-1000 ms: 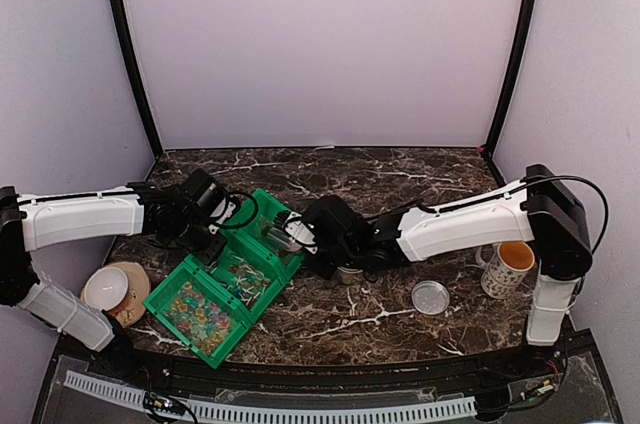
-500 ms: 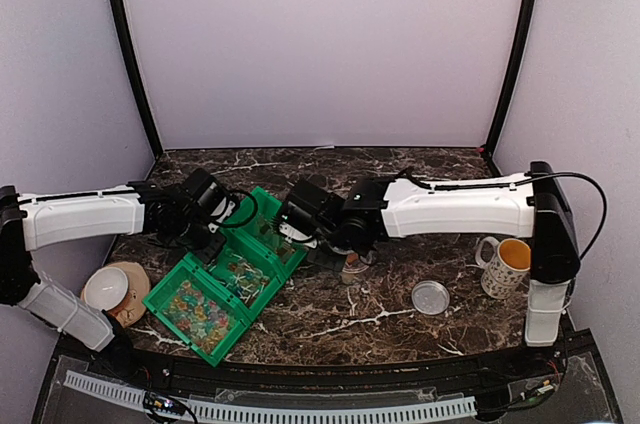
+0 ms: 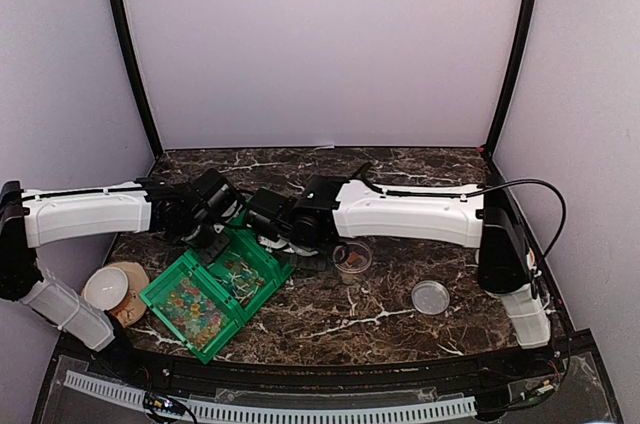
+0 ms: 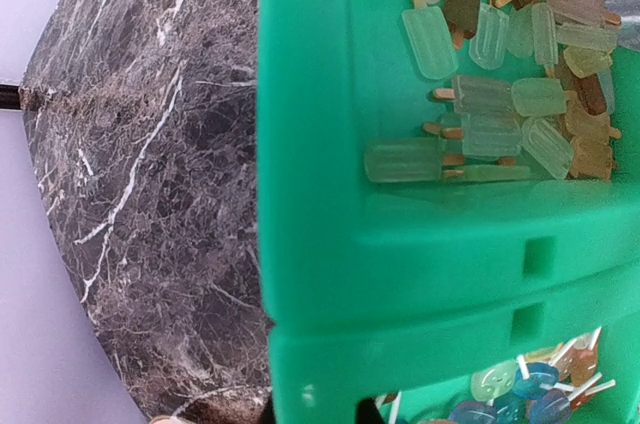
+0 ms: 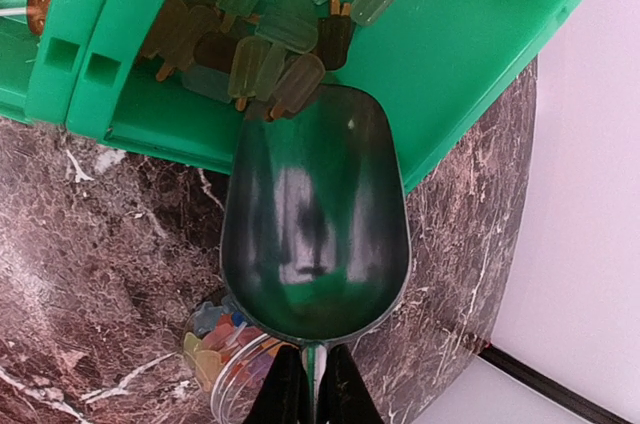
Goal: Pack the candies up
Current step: Scoop the fake candies from the plate.
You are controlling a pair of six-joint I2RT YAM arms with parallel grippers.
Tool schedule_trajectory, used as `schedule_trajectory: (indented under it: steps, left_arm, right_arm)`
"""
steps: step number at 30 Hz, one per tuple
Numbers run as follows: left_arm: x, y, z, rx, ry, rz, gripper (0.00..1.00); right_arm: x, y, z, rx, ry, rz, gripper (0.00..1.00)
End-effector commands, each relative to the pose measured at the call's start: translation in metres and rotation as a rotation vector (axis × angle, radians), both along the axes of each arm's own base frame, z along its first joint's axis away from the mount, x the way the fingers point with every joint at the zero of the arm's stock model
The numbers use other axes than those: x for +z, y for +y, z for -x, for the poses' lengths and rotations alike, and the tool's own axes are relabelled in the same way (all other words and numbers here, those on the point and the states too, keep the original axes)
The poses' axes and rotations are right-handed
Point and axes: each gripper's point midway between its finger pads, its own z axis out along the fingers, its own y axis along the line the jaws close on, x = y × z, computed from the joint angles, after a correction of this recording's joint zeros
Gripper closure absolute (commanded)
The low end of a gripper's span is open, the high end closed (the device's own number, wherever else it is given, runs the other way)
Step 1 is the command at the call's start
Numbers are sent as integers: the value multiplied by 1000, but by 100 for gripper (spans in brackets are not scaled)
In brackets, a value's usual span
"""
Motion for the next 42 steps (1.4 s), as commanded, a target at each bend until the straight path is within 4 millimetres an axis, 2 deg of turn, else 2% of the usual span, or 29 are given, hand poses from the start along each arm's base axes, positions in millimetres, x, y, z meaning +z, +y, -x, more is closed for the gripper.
schedule_trajectory:
  steps: [1, 6, 11, 14, 19, 22, 28, 33, 37, 42]
  left_arm:
    - [46, -39, -19, -73, -145, 169, 100]
    - [49, -48, -15, -124, -147, 224, 100]
    - [40, -54, -10, -161, -121, 245, 100]
    - [35, -54, -9, -165, -116, 245, 100]
    - [31, -53, -9, -146, -107, 241, 100]
    - [30, -54, -8, -136, -94, 258, 100]
    - [31, -56, -3, -126, -67, 282, 100]
    - [29, -59, 2, -124, -37, 310, 100]
    - [22, -59, 6, -122, -14, 313, 100]
    - [26, -68, 14, -167, 3, 378, 100]
  right_arm:
    - [-27, 17, 11, 94, 98, 33, 100]
    - [-42, 40, 32, 198, 217, -50, 100]
    - [-54, 50, 36, 218, 286, -157, 100]
    - [-56, 50, 31, 193, 302, -223, 100]
    - [-60, 46, 6, 74, 261, -315, 100]
    - [-65, 47, -1, 21, 243, -379, 100]
    - [-63, 68, 2, 18, 255, -572, 100]
    - [-60, 79, 1, 28, 260, -650, 100]
    - [-68, 81, -2, 7, 262, -639, 100]
    - [-69, 81, 2, 46, 264, -683, 100]
